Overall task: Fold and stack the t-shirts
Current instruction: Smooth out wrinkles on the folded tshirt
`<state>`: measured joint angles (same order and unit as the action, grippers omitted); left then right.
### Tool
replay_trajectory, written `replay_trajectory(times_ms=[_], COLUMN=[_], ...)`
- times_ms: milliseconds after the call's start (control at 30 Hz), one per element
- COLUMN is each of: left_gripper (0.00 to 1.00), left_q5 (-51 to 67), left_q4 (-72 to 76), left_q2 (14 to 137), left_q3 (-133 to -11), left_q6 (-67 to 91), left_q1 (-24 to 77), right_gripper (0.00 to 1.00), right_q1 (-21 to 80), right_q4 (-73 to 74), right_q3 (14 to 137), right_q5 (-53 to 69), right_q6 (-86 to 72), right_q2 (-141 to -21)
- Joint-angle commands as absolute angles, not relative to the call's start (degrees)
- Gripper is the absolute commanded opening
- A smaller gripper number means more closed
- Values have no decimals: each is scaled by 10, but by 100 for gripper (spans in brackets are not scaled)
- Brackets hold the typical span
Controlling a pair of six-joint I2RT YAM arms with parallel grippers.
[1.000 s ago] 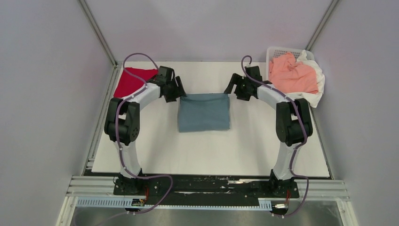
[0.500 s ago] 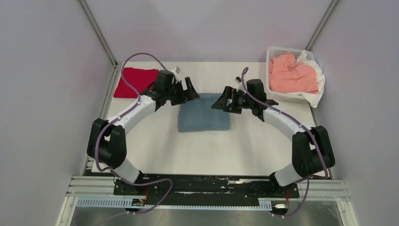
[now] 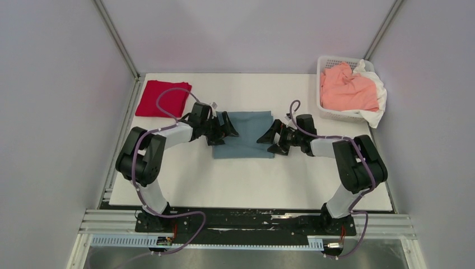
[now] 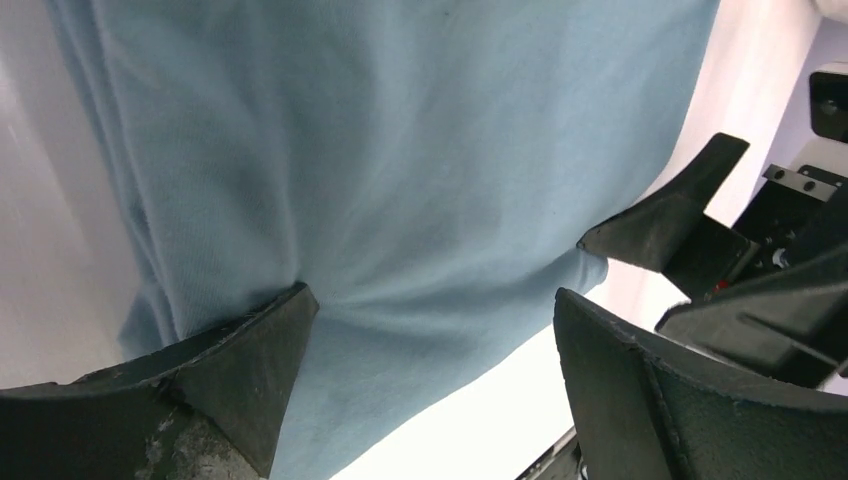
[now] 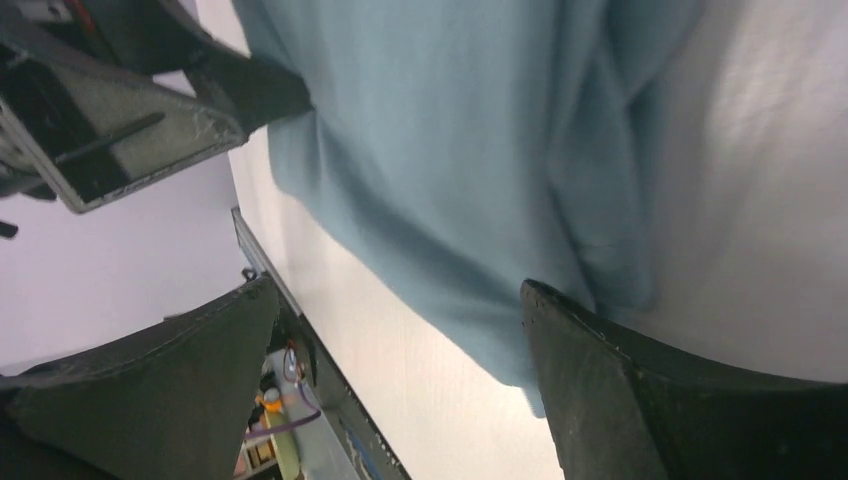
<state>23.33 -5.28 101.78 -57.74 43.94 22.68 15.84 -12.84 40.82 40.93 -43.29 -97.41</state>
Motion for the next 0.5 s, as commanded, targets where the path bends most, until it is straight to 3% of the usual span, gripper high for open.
replay_trajectory(times_ms=[0,300,467], left_gripper=[100,100,100], left_q5=[207,213,200], left_q4=[-53,-88,-124], left_q2=[1020,929,939], left_q3=[-517,-559,-665], left_q6=[440,400,388], left_q1=[196,187,186], right_gripper=[99,100,100], right_q1=[131,131,132], right_q4=[-107,-19,-14], right_q3=[367,440,521], right_q5=[320,278,295], right_q6=[-406,-365,-361], right_q2=[-996,-879,-862])
